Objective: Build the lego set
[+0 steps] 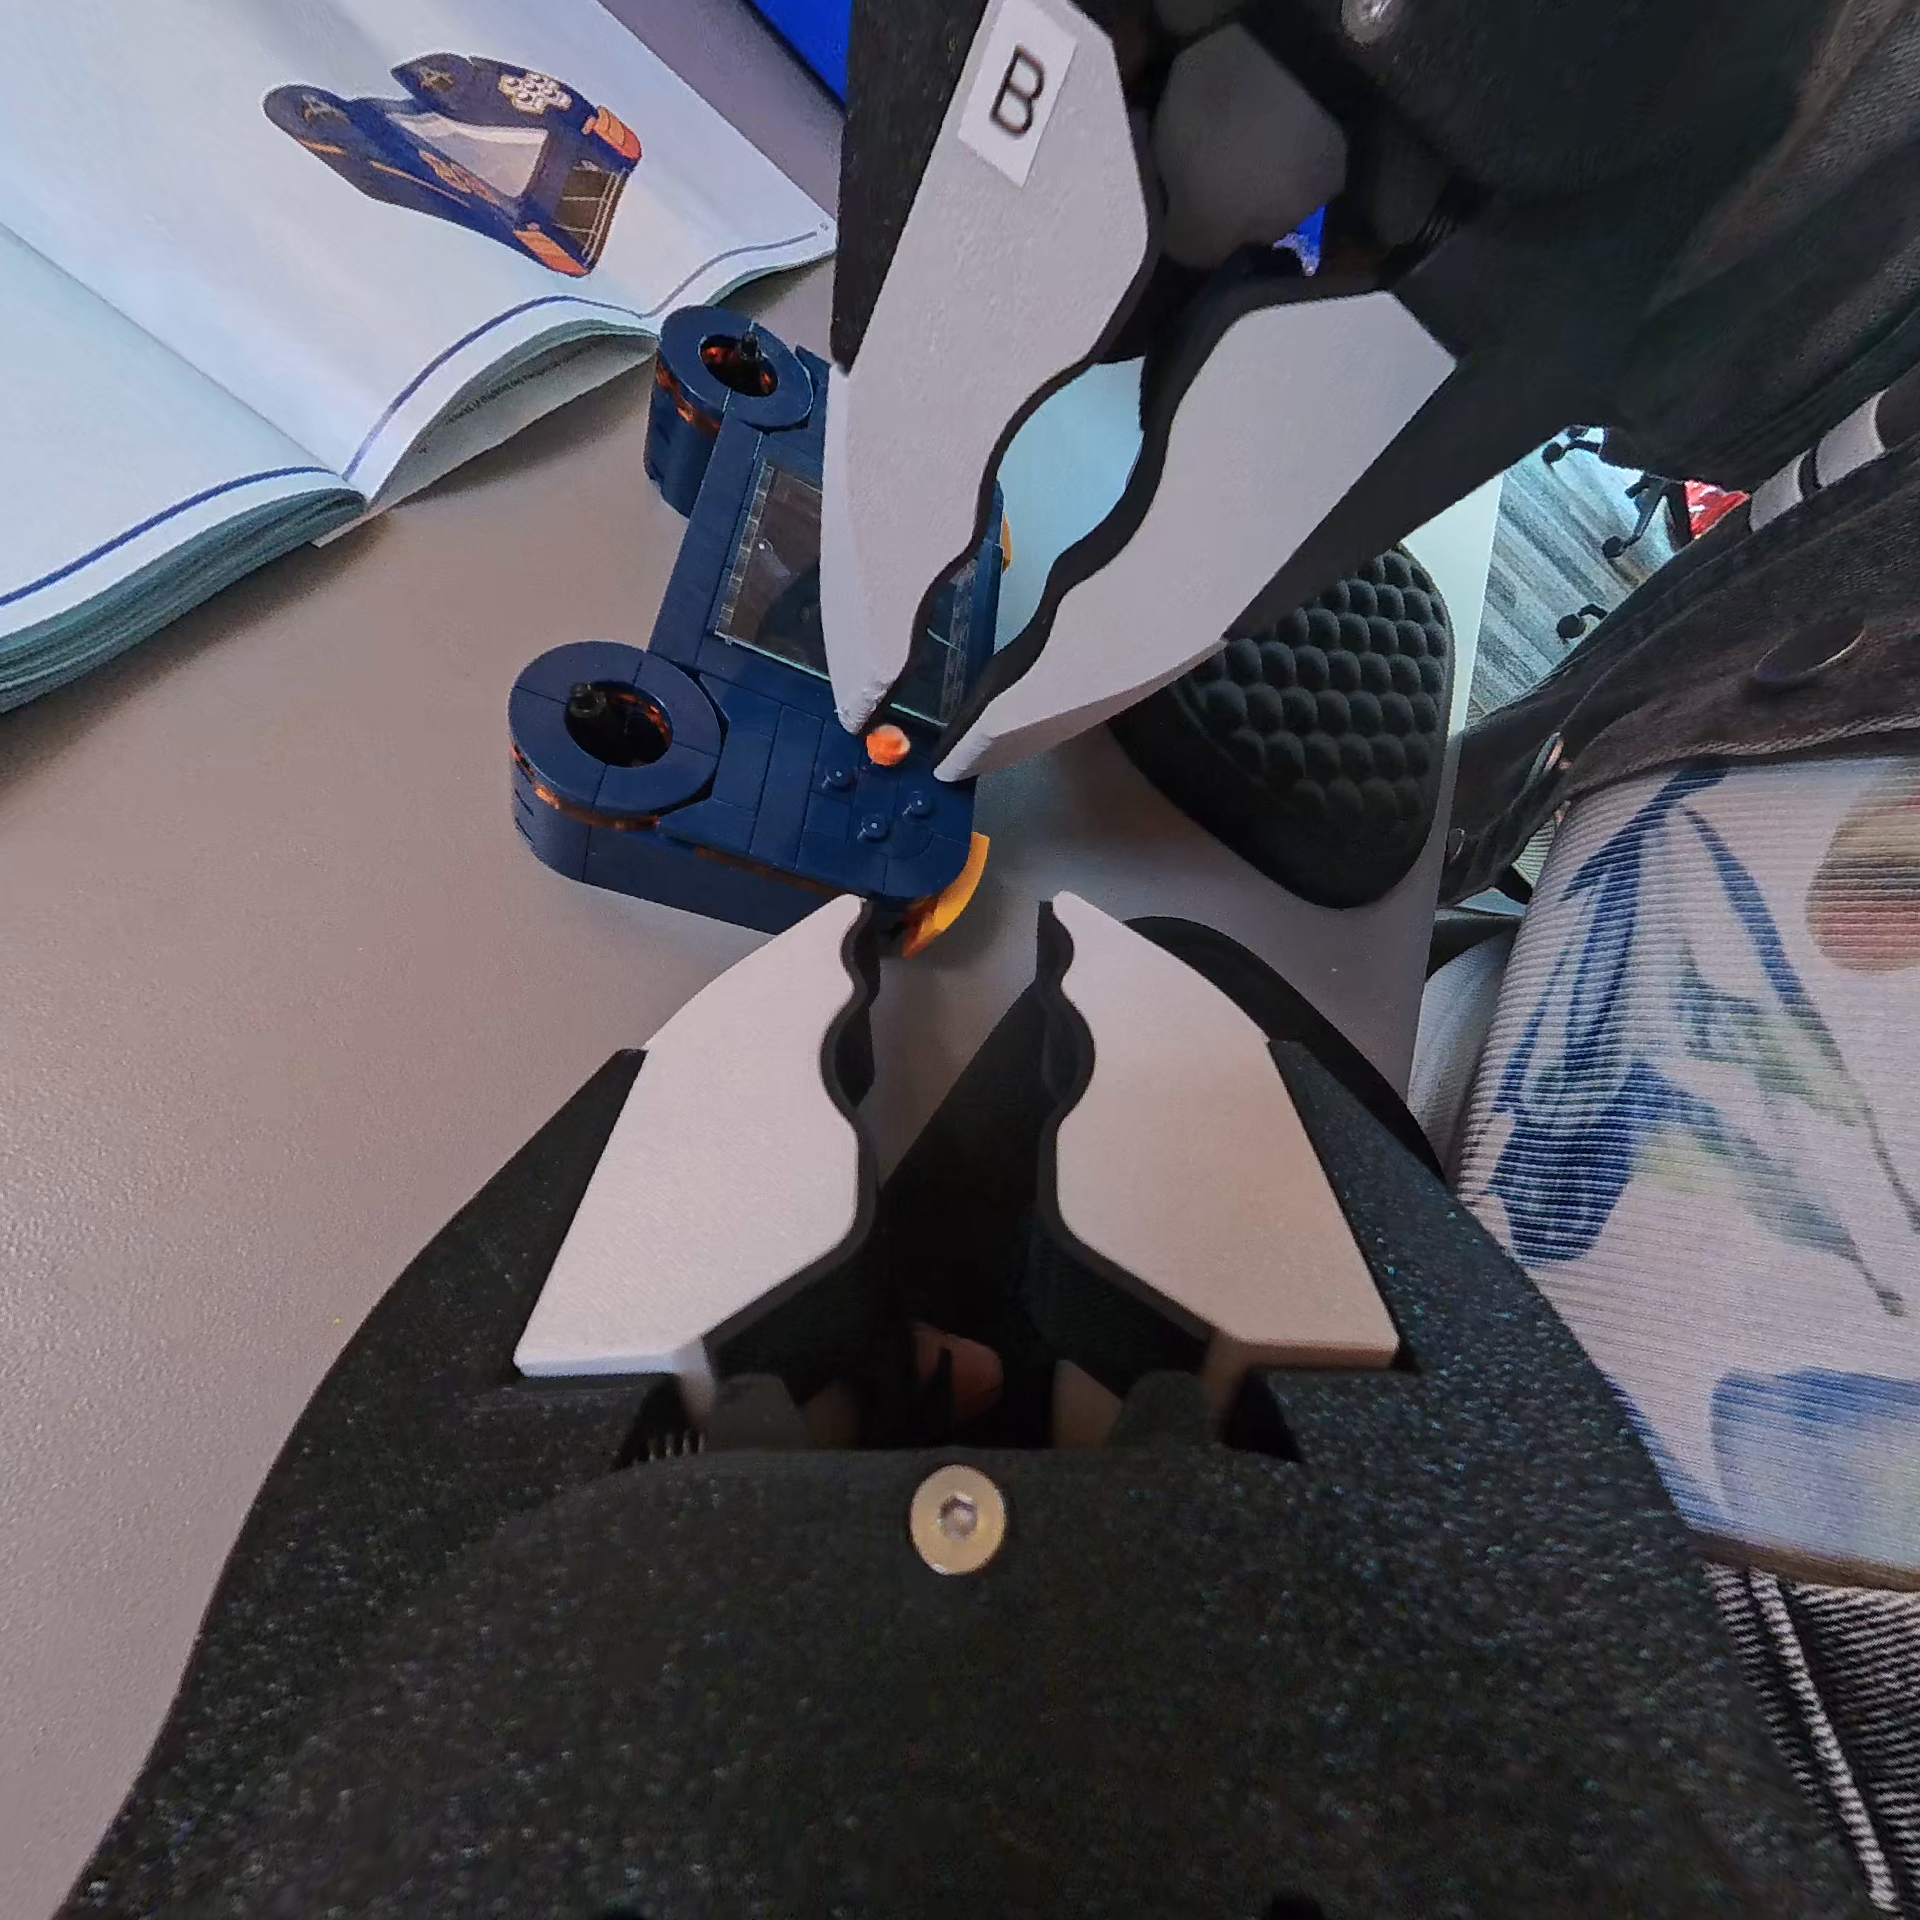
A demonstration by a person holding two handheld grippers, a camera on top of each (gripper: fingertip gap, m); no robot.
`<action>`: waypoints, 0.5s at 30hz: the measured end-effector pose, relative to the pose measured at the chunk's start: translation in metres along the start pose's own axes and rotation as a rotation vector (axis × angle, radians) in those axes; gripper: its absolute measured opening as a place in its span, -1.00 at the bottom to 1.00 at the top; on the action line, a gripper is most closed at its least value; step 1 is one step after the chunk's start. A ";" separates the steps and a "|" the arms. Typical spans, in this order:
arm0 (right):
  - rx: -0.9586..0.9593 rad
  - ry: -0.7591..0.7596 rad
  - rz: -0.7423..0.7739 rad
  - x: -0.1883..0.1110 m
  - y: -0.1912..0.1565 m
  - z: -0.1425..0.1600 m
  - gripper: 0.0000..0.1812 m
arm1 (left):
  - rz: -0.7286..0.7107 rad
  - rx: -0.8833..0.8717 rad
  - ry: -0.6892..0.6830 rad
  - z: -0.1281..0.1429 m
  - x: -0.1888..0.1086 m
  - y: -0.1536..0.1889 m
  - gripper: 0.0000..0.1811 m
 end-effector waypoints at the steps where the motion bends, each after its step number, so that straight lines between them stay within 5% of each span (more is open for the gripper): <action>1: 0.001 0.006 -0.002 0.000 0.000 0.000 -0.87 | 0.000 0.000 0.000 0.000 0.000 0.000 -0.68; 15: 0.005 0.012 -0.011 0.000 -0.001 0.001 -0.82 | 0.000 -0.002 -0.005 0.000 0.000 0.000 -0.69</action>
Point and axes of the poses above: each gripper's, where its closed fingertips meet, x out along the fingers, z out of its underside, y = z × x across the jaws, the point moved 9 cm from there along -x, back along the fingers, and after that the axes turned 7 degrees about -z, right-handed, at the moved point
